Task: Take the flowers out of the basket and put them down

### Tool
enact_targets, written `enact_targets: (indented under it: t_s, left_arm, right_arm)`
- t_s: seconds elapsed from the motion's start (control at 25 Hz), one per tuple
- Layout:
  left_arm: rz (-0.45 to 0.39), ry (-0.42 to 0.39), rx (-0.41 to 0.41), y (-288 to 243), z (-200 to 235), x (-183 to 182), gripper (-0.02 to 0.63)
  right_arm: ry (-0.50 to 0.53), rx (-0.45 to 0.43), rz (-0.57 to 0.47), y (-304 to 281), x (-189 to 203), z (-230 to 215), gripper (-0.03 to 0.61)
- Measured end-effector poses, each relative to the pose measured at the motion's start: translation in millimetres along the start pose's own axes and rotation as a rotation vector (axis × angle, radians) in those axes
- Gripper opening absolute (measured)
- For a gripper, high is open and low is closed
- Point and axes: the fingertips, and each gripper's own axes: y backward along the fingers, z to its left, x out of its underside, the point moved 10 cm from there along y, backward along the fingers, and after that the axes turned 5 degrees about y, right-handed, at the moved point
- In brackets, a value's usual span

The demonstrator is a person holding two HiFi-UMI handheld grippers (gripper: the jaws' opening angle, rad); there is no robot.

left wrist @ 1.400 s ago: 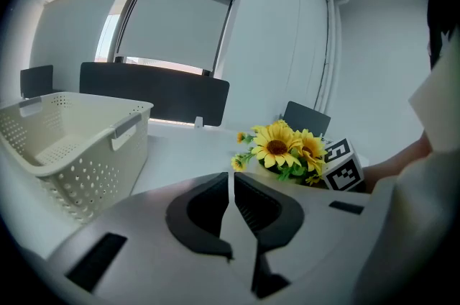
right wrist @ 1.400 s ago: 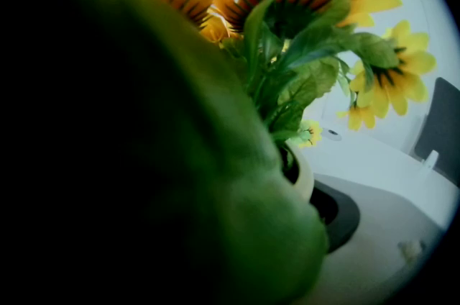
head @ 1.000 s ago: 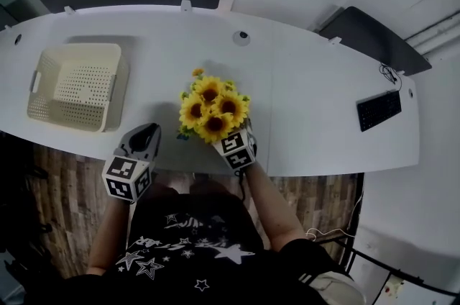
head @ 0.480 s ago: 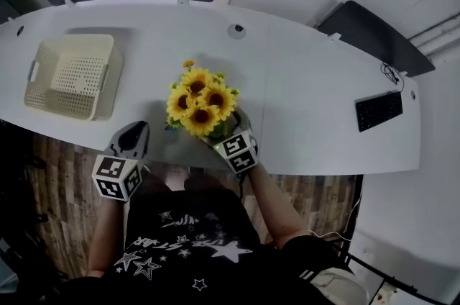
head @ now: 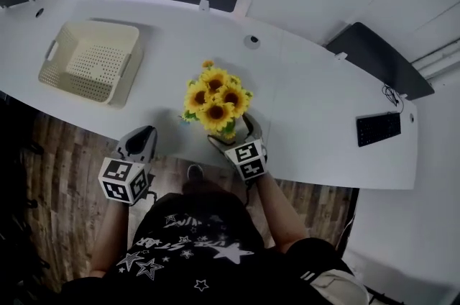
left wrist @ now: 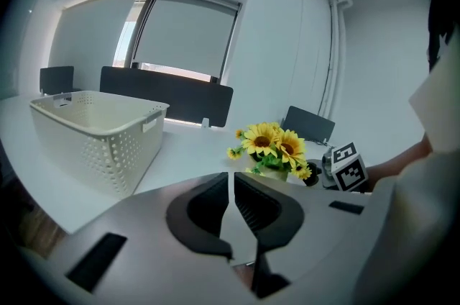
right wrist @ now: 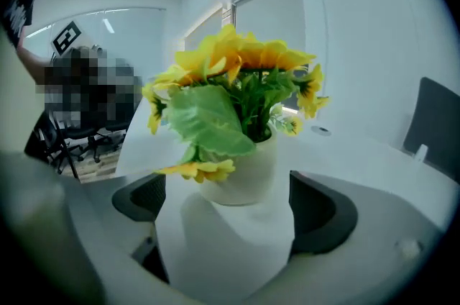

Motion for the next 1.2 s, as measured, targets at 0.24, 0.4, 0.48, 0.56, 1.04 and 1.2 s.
enact_targets:
  t_s: [0.24,0.4,0.48,0.56,1.04,1.2]
  left_arm:
    - [-0.035,0.050,-0.029,48,-2,23,0.032]
    - [-0.064,0.072,-0.057,88,-8,46,0.031]
    - [-0.073,0.080,-0.073,108,-11,60,0.031]
    - [-0.086,0.094,-0.087,128,-16,73,0.032]
    - [-0.142,0.142,-0.051,195,-57,128,0.031]
    - [-0.144,0.132,-0.032,200,-66,136,0.031]
  right_arm:
    - [0.010,0.037,-0.013,26,-2,18,0.522]
    - [-0.018,0.021,-0.038,47,-2,44,0.522]
    - [-0.029,0.015,-0.047,56,1,60,0.522]
    - [-0.035,0.003,-0.058,66,4,76,0.520]
    - [-0.115,-0.006,-0.123,132,26,133,0.462]
    - [-0.134,0.035,-0.165,151,26,145,0.328]
